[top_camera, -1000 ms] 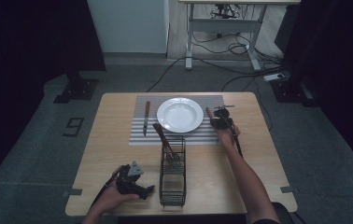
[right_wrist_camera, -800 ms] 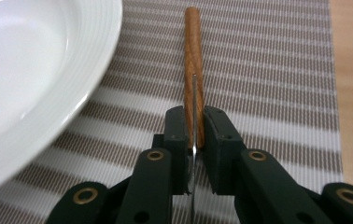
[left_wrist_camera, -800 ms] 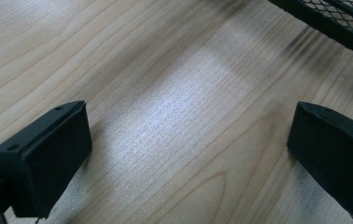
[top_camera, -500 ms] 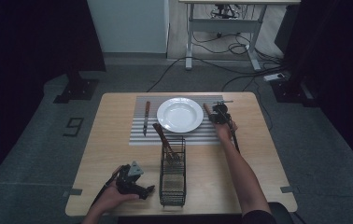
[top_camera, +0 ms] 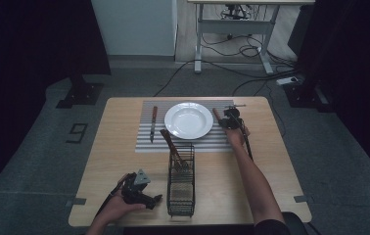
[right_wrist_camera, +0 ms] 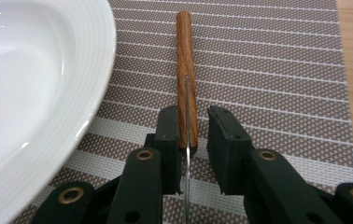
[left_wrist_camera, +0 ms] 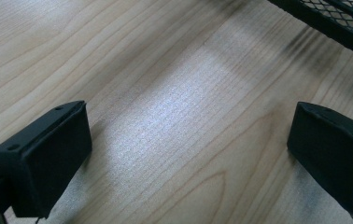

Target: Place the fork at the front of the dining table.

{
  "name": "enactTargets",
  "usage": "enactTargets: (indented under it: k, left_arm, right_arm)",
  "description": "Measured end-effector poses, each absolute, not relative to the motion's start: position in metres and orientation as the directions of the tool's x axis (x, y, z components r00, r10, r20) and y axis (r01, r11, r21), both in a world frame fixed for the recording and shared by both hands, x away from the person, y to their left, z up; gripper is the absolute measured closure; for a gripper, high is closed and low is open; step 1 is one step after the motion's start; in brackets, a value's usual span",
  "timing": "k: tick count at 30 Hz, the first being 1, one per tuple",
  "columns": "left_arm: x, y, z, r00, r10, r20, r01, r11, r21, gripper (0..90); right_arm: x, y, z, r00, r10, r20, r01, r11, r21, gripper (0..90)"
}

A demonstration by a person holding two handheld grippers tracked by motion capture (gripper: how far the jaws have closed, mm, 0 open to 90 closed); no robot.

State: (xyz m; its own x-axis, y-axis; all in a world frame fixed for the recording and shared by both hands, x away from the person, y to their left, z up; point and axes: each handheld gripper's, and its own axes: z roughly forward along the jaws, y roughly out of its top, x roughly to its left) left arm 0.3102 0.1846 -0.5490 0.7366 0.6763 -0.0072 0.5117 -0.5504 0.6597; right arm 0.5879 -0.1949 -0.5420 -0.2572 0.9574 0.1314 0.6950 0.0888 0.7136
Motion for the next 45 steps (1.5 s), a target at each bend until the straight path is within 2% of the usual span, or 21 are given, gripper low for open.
enactTargets:
  k: [12,23,29,37,45]
  left_arm:
    - [0.309,0.185,-0.549,0.737,0.676,-0.008,0.512,-0.550,0.660,0.0]
    - [0.309,0.185,-0.549,0.737,0.676,-0.007,0.512,-0.550,0.660,0.0]
    - [0.309,0.184,-0.549,0.736,0.677,-0.007,0.512,-0.550,0.660,0.0]
    - [0.309,0.184,-0.549,0.736,0.677,-0.007,0.512,-0.550,0.659,0.0]
    - [0.309,0.184,-0.549,0.735,0.678,-0.006,0.513,-0.550,0.659,0.0]
  right_arm:
    - [0.585,-0.205,-0.536,-0.264,0.954,0.141,0.684,0.083,0.725,70.0]
    - [0.553,-0.218,-0.512,-0.361,0.923,0.131,0.675,0.161,0.720,60.8]
    - [0.539,-0.220,-0.516,-0.391,0.914,0.107,0.686,0.212,0.696,59.6]
    - [0.537,-0.224,-0.538,-0.389,0.915,0.110,0.705,0.219,0.674,58.4]
    - [0.532,-0.223,-0.539,-0.393,0.913,0.113,0.695,0.215,0.686,57.5]
